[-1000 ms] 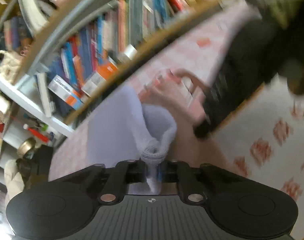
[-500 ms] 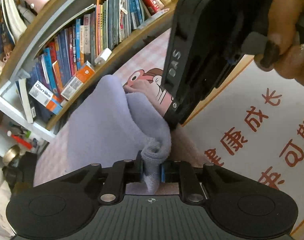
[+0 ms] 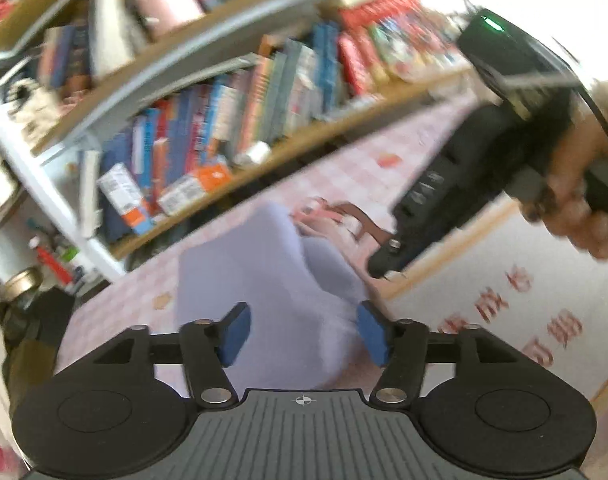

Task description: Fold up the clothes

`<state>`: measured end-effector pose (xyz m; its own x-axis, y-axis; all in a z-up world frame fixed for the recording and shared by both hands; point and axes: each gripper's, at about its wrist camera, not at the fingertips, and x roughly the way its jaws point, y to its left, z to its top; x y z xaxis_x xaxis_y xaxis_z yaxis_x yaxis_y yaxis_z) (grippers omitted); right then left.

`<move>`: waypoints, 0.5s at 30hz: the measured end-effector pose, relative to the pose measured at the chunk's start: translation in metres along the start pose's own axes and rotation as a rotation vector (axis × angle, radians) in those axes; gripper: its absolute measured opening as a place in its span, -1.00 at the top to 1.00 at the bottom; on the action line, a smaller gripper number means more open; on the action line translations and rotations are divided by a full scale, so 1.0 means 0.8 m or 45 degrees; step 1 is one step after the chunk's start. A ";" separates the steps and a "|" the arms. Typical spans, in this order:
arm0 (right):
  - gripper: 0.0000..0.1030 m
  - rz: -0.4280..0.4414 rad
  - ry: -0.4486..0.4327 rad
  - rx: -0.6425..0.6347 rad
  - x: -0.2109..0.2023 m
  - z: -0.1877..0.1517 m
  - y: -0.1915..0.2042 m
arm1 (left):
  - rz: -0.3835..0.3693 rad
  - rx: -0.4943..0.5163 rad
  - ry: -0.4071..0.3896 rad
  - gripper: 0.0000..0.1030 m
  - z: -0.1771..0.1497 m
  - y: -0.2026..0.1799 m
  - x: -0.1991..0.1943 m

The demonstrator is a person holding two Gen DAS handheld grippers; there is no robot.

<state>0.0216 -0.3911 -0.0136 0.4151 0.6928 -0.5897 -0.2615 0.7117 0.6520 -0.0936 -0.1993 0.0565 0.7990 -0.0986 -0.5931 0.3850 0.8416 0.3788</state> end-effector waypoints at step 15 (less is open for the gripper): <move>0.43 -0.095 -0.236 -0.148 -0.015 0.016 0.069 | 0.082 -0.221 -0.060 -0.28 -0.020 0.074 -0.013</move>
<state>0.0136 -0.3615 0.0356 0.5871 0.6120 -0.5299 -0.3183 0.7764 0.5440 -0.0866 -0.1398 0.0738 0.8417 -0.0626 -0.5363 0.2499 0.9257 0.2840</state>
